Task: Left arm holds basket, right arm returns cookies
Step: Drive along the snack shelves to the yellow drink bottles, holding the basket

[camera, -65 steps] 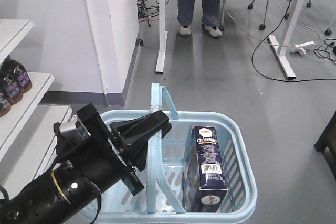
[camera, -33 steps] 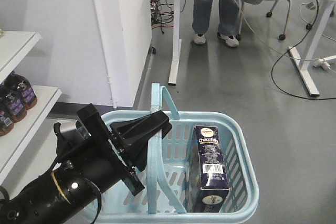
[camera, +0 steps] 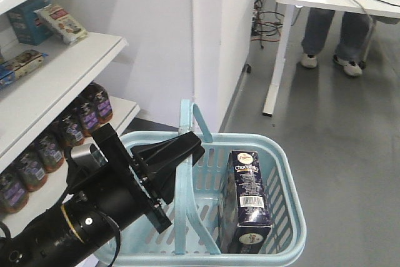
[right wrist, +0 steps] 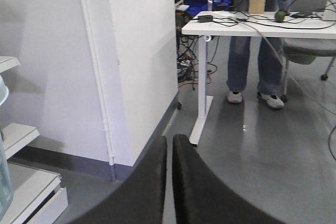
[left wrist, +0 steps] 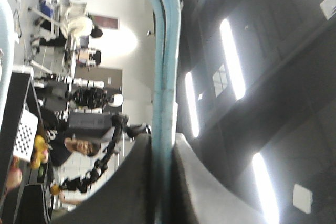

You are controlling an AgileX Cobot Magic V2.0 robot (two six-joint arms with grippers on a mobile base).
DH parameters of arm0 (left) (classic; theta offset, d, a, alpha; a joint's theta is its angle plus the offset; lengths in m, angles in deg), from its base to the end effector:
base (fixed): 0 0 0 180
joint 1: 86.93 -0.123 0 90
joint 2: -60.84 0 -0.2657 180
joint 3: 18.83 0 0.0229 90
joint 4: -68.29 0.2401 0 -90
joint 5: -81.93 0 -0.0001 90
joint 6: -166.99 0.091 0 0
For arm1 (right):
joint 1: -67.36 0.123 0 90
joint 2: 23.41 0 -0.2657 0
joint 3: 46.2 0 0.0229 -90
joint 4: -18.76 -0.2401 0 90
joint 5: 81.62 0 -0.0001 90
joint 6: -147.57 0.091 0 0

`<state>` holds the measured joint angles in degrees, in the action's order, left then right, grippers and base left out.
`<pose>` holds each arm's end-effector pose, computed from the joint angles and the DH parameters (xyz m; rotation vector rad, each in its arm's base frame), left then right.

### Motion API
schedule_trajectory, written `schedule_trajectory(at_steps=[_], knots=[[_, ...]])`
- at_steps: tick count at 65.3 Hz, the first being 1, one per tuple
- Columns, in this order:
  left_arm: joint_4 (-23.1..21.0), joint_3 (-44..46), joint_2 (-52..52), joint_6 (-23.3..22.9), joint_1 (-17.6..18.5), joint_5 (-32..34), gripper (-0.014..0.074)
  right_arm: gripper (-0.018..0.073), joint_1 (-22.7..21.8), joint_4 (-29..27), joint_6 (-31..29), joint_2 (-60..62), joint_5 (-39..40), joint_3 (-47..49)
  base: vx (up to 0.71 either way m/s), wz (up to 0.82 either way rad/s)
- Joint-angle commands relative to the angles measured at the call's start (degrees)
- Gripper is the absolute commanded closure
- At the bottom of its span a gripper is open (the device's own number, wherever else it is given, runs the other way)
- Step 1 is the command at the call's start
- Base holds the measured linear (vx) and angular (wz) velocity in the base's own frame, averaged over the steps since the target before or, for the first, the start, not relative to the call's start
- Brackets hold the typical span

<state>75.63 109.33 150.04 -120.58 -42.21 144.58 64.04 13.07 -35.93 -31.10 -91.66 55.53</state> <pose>0.1730 -0.1859 0.2342 -0.7813 1.6197 -2.1396 0.0650 -0.0022 0.1888 0.0662 1.6733 -0.0015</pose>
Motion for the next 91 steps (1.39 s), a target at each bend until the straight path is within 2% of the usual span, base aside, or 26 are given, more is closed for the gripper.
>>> schedule_trajectory(at_steps=[1, 91], knots=[[-0.9, 1.4, -2.2, 0.0, 0.3, 16.0, 0.0596, 0.0566, -0.1, 0.2, -0.5, 0.7, 4.1, -1.0, 0.12, 0.5], [-0.9, 1.4, -2.2, 0.0, 0.3, 16.0, 0.0596, 0.0566, -0.1, 0.2, -0.5, 0.7, 4.0, -1.0, 0.09, 0.47]])
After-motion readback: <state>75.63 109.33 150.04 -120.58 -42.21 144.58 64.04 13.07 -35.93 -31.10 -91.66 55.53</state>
